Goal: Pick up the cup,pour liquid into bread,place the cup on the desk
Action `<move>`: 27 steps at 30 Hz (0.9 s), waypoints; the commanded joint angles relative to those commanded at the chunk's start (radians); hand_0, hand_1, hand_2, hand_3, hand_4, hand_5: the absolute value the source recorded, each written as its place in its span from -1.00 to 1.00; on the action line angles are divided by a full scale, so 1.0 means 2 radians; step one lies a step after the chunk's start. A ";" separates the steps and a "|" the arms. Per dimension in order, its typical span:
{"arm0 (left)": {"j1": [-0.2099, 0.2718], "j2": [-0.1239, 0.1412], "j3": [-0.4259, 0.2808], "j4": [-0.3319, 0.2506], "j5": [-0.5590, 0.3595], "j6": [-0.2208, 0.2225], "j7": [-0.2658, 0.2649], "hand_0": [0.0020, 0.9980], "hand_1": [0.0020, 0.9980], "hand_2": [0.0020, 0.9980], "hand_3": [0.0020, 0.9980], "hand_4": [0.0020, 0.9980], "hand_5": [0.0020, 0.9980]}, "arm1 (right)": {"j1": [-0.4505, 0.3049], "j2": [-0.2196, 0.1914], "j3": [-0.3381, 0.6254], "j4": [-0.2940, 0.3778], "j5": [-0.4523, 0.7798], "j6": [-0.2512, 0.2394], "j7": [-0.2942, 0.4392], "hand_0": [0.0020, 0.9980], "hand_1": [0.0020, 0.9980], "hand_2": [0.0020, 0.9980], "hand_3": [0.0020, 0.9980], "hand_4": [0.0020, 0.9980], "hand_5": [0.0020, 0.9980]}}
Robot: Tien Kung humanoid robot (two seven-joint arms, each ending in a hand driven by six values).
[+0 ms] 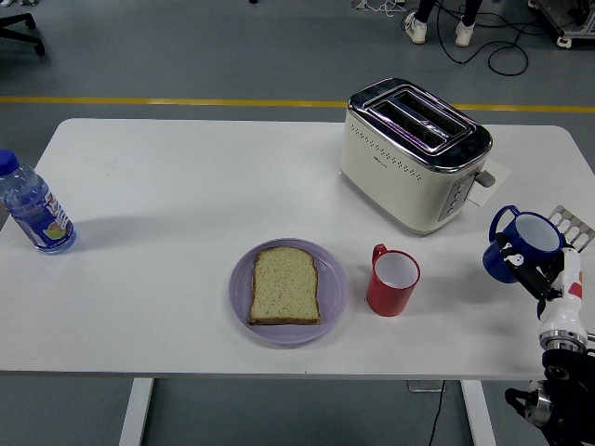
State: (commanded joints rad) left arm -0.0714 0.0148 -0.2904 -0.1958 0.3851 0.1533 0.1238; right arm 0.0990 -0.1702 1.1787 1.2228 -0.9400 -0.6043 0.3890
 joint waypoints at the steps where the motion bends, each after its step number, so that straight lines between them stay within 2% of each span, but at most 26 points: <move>1: 0.000 0.000 0.000 0.000 0.000 0.000 0.000 0.26 0.28 0.30 0.00 -0.52 0.74 | -0.001 -0.001 0.002 0.005 -0.001 0.000 -0.003 -0.16 -0.13 0.15 0.14 0.37 -1.00; 3: -0.001 0.000 -0.001 0.000 0.000 0.000 0.000 0.26 0.28 0.30 0.00 -0.52 0.74 | -0.005 -0.005 0.012 0.025 -0.014 -0.001 -0.020 -0.10 -0.12 0.16 0.13 0.33 -1.00; 9: -0.001 0.000 -0.002 0.000 0.001 0.000 0.000 0.26 0.28 0.30 0.00 -0.53 0.73 | -0.016 -0.015 0.033 0.083 -0.055 0.001 -0.077 -0.09 -0.12 0.16 0.13 0.33 -1.00; 15: -0.001 0.000 -0.001 0.000 0.002 0.000 0.000 0.26 0.28 0.30 0.00 -0.53 0.73 | -0.024 -0.022 0.051 0.145 -0.106 0.003 -0.158 -0.11 -0.13 0.16 0.13 0.33 -1.00; 20: -0.002 0.001 -0.001 0.000 0.002 0.000 0.000 0.26 0.28 0.30 0.00 -0.53 0.73 | -0.026 -0.026 0.054 0.177 -0.127 0.003 -0.209 -0.11 -0.13 0.16 0.13 0.33 -1.00; 27: -0.002 0.001 -0.003 0.000 0.002 0.000 0.000 0.26 0.28 0.30 0.00 -0.53 0.73 | -0.018 -0.036 0.049 0.222 -0.194 0.008 -0.286 -0.13 -0.13 0.16 0.13 0.33 -1.00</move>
State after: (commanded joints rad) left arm -0.0750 0.0168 -0.2962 -0.1960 0.3894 0.1538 0.1238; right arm 0.0633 -0.2424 1.2758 1.6669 -1.3288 -0.5879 -0.1838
